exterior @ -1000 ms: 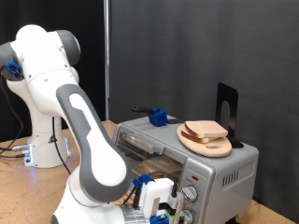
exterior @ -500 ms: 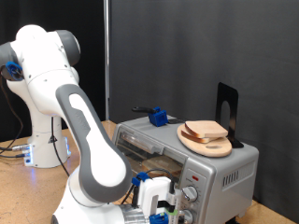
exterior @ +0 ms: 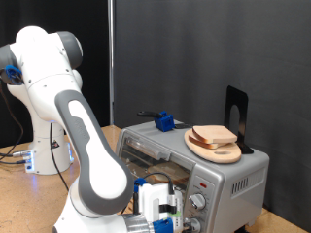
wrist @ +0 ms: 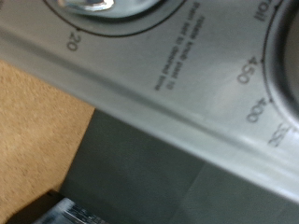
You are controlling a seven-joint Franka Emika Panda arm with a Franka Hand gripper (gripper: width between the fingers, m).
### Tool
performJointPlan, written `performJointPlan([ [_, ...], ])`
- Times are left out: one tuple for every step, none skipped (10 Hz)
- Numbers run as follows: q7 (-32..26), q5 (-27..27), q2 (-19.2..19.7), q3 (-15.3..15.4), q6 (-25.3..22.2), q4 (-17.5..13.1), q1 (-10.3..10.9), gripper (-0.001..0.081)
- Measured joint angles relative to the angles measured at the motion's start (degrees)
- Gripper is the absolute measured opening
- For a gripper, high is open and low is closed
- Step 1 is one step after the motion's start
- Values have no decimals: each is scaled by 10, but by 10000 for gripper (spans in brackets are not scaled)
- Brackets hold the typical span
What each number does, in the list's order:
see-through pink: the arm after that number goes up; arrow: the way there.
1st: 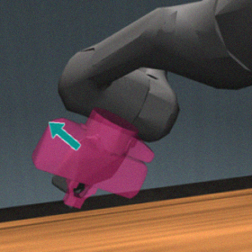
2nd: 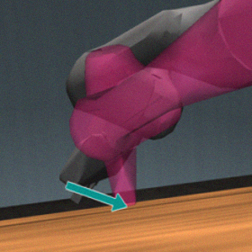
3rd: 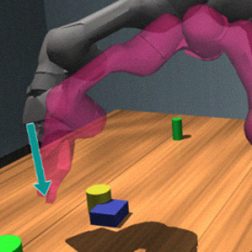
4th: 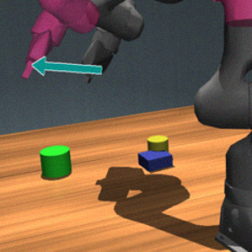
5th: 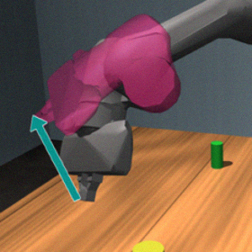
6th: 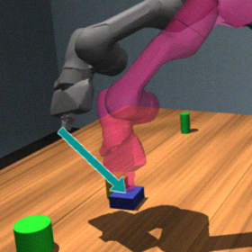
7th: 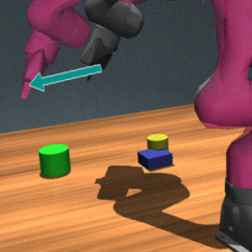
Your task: Make a piece of toast with the oven
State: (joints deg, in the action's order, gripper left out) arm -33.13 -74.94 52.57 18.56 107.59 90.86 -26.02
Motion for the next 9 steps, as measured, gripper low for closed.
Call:
performJointPlan([
  [-42, -5, 3, 2, -7, 0, -3, 94],
  [-79, -11, 7, 3, -13, -1, -6, 94],
  [-98, -13, 12, 4, -18, -4, -7, 94],
  [-104, -15, 14, 4, -21, -5, -8, 94],
  [-106, -16, 14, 4, -21, -5, -8, 94],
  [-106, -16, 14, 4, -21, -5, -8, 94],
  [-106, -16, 14, 4, -21, -6, -8, 94],
  [-106, -16, 14, 4, -21, -6, -8, 94],
  [-104, -16, 14, 4, -21, -6, -8, 94],
])
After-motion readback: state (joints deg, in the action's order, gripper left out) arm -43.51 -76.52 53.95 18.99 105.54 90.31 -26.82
